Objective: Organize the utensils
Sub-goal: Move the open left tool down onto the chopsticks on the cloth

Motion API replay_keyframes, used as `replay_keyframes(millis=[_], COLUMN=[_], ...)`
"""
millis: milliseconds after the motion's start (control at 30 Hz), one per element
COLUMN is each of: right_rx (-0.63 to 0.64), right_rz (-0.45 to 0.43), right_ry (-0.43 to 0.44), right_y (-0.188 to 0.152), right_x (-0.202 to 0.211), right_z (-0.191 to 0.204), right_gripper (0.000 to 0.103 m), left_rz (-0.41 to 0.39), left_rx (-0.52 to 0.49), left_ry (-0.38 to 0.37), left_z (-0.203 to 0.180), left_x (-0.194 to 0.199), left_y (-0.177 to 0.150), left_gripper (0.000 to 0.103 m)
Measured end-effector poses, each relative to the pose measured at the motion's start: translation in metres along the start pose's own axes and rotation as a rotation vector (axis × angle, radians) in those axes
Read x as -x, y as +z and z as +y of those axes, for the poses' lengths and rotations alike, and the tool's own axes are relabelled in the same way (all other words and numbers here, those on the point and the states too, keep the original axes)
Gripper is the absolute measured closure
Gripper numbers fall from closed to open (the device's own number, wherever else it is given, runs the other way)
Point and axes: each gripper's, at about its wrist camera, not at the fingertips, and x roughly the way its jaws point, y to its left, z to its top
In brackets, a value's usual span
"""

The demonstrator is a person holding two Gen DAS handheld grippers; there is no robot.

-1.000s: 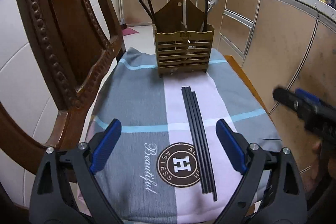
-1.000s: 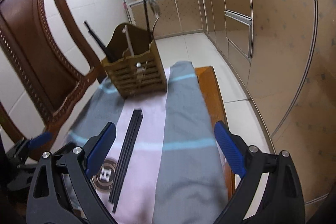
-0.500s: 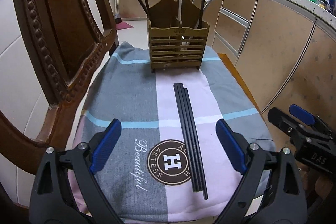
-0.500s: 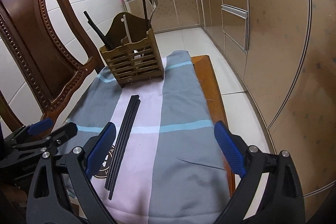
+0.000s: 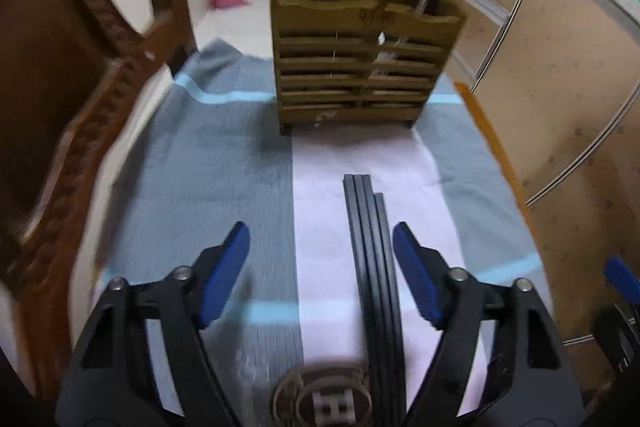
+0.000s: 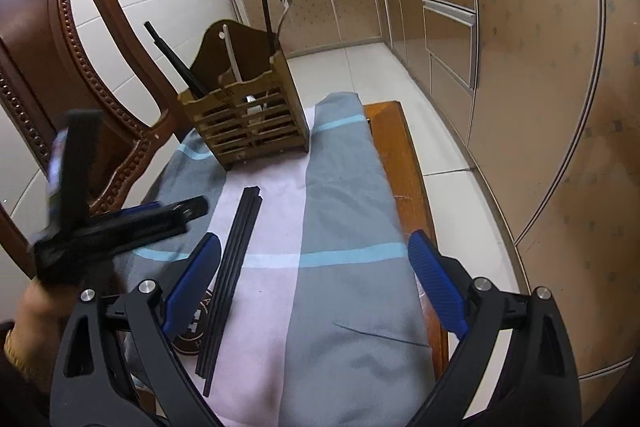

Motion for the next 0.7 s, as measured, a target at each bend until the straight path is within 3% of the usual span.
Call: replay_keyframes(millis=[233,700], right_rx=[-0.015,-0.016], right_rz=[0.010,0.033], right_ry=[0.011,0.016], right_y=[0.005,0.003], right_x=[-0.006,-0.016], right_z=[-0.005,-0.002], right_gripper=[0.011,0.011], left_rz=[0.082,0.097], left_rx=[0.002,0.033], left_ry=[0.008,0.038], left_z=[0.005,-0.002], left_x=[-0.048,-0.066], left_y=[0.004,0.021], left_gripper=[0.039,0.032])
